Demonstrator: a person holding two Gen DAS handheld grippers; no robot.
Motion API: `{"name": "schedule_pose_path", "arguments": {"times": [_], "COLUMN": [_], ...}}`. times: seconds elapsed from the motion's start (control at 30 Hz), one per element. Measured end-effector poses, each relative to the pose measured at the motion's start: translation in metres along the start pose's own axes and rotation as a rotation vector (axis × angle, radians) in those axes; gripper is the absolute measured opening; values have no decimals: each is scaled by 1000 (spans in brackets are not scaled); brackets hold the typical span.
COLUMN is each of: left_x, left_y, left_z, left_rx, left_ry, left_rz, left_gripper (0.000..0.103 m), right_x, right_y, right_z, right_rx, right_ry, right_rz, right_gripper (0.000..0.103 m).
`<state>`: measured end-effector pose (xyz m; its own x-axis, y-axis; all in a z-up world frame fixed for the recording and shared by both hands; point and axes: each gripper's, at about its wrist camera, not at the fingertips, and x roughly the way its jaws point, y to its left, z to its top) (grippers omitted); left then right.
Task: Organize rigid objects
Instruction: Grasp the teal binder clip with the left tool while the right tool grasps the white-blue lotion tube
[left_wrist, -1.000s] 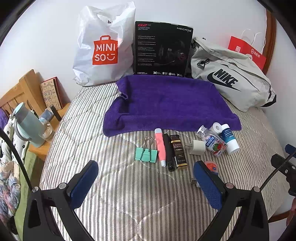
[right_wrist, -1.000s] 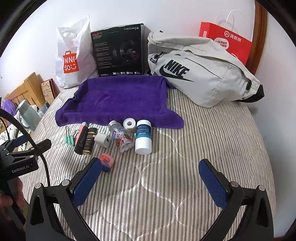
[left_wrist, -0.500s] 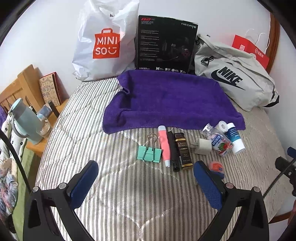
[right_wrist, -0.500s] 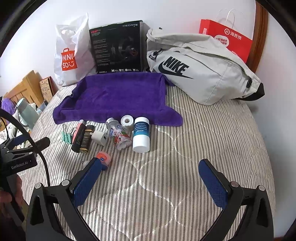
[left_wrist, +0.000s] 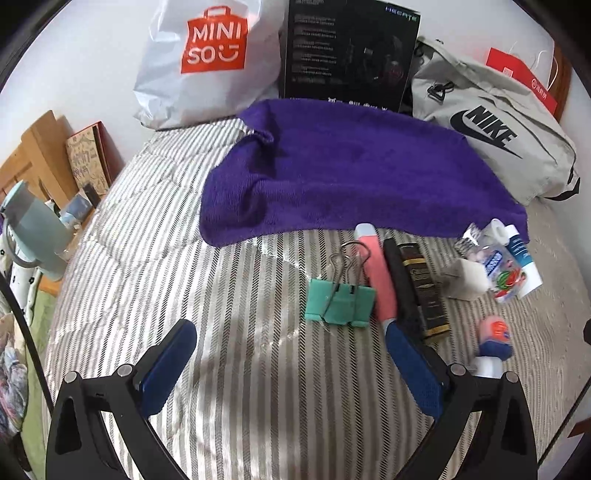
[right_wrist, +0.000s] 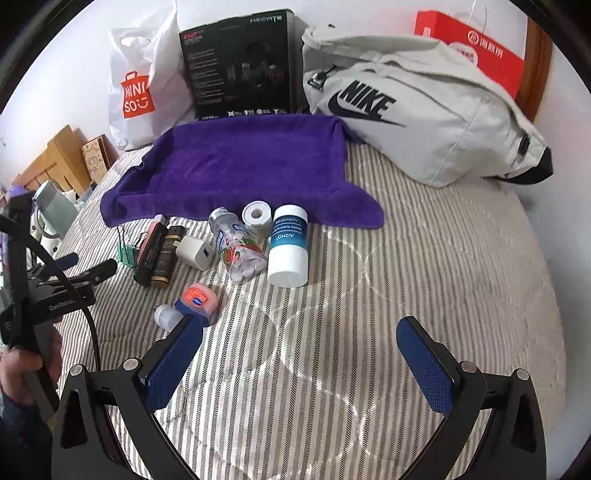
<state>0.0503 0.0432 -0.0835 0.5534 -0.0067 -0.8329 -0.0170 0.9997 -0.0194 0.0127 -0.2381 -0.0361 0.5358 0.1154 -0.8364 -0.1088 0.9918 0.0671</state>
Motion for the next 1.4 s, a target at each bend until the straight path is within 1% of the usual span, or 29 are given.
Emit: {"name": "schedule_pose_path", "arguments": {"times": [0.07, 0.2, 0.3, 0.53, 0.6, 0.67, 0.7, 0.83, 0.87, 0.97, 1.1, 1.2, 1.27, 1.33, 1.4], "left_x": [6, 17, 23, 31, 30, 29, 28, 24, 23, 23, 23, 24, 24, 24, 24], "left_y": [0, -4, -6, -12, -13, -15, -17, -20, -21, -23, -22, -23, -22, -22, -23], "left_z": [0, 3, 7, 14, 15, 15, 15, 13, 13, 12, 12, 12, 12, 12, 12], "left_rx": [14, 52, 69, 113, 116, 127, 136, 143, 145, 150, 143, 141, 141, 139, 137], "left_ry": [-1, 1, -4, -11, -16, -21, -23, -25, -26, -31, -26, -26, -25, -24, -25], "left_rz": [-19, -6, -15, -39, -53, -61, -67, -86, -87, -74, -83, -82, -82, -83, -81], "left_gripper": [103, 102, 101, 89, 82, 71, 68, 43, 39, 39, 39, 39, 39, 39, 39], "right_x": [6, 15, 22, 33, 36, 40, 41, 52, 55, 67, 79, 92, 101, 107, 112], "right_y": [-2, -3, -5, -6, -7, -8, -9, -13, -14, -16, -13, -8, -5, -1, 0], "right_z": [0, 2, 2, 6, 8, 12, 13, 24, 26, 35, 46, 52, 54, 54, 53], "right_rx": [11, 7, 8, 6, 13, 19, 20, 45, 50, 58, 42, 20, 1, -22, -19], "right_ry": [10, 28, 45, 64, 61, 63, 61, 49, 49, 48, 32, 47, 66, 71, 80], "right_rz": [2, -14, -25, -31, -25, -23, -24, -9, -2, 17, 31, 31, 15, 13, 26], "right_gripper": [103, 103, 103, 103, 103, 103, 103, 103, 103, 100, 94, 86, 85, 80, 77]}}
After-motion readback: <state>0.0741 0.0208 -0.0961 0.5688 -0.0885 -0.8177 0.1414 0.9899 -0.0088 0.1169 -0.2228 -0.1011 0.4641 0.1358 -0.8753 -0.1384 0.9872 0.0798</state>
